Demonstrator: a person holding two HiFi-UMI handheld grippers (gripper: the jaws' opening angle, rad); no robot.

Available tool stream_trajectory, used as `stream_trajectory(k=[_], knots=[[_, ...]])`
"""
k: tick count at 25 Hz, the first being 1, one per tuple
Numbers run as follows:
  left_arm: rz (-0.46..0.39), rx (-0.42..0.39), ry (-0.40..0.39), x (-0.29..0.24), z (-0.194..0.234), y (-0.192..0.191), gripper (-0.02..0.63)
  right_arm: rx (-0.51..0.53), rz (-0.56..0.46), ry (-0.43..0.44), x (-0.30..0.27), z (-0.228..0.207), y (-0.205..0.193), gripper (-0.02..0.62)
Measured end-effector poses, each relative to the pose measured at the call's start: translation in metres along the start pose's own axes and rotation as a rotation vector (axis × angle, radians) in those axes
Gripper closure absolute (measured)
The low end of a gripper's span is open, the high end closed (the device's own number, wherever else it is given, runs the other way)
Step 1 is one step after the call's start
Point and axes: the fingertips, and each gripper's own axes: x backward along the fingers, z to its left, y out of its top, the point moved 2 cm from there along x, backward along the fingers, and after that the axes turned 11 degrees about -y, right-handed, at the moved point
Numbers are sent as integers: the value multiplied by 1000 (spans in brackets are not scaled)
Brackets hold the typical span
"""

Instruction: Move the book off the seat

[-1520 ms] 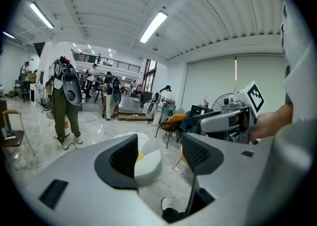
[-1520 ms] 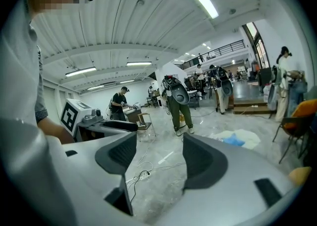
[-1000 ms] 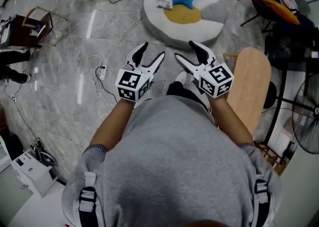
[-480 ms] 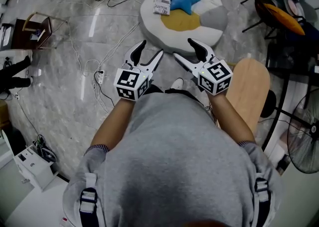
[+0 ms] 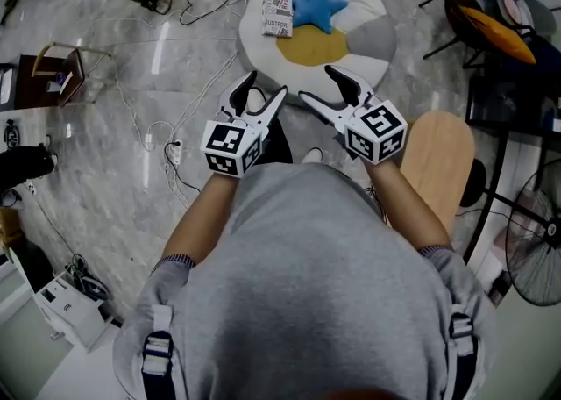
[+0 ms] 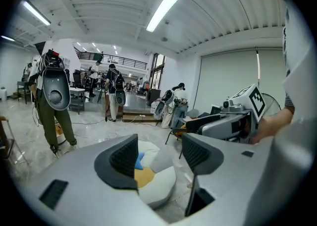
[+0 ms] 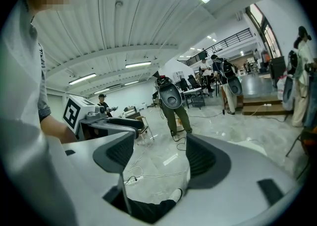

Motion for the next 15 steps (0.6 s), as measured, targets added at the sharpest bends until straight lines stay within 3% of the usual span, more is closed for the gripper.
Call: stream_trajectory(k=[6, 15], knots=[[-7, 0, -71, -40, 60, 24, 304, -1, 11, -52, -54, -28, 27, 247], [42, 20, -150, -83, 186, 66, 304, -36, 26, -150, -166, -67, 87, 249]])
